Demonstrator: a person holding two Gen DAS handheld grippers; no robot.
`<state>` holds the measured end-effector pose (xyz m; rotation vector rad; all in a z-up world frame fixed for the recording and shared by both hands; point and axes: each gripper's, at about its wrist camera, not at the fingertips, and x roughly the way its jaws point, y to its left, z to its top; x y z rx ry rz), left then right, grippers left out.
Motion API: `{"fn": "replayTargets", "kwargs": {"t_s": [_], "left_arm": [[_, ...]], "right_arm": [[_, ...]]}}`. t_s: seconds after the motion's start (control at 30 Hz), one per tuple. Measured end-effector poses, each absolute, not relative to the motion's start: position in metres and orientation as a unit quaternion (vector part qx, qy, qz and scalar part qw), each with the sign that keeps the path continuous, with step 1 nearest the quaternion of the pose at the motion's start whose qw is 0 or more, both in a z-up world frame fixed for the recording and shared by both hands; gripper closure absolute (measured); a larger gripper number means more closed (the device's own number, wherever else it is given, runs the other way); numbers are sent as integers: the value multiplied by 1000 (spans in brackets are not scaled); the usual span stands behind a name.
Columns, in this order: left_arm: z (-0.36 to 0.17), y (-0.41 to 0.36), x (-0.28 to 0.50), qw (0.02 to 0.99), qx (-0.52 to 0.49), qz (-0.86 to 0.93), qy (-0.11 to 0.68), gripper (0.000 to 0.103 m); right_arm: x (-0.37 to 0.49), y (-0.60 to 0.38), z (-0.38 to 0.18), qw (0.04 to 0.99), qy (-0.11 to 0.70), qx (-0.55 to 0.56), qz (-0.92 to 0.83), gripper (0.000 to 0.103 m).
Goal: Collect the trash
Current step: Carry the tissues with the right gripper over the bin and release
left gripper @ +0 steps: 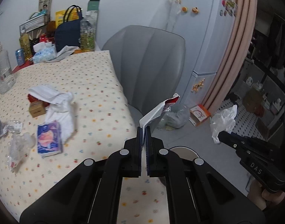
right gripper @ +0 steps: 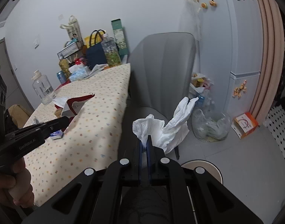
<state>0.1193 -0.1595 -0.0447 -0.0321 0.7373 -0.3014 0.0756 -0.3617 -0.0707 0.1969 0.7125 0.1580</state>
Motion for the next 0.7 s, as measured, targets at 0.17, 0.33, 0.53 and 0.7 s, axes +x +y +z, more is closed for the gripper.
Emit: {"fn": "replayTargets", "kwargs": {"t_s": [0.17, 0.33, 0.53, 0.7], "left_arm": [[-60, -191, 133, 912, 5, -163, 376, 99], [-75, -224, 146, 901, 21, -178, 395, 99], [-95, -259, 161, 887, 42, -194, 418, 99], [-115, -281, 172, 872, 56, -200, 443, 99]], "right_arm": [[74, -391, -97, 921, 368, 116, 50, 97], [77, -420, -122, 911, 387, 141, 29, 97], [88, -449, -163, 893, 415, 174, 15, 97], [100, -462, -198, 876, 438, 200, 12, 97]]}}
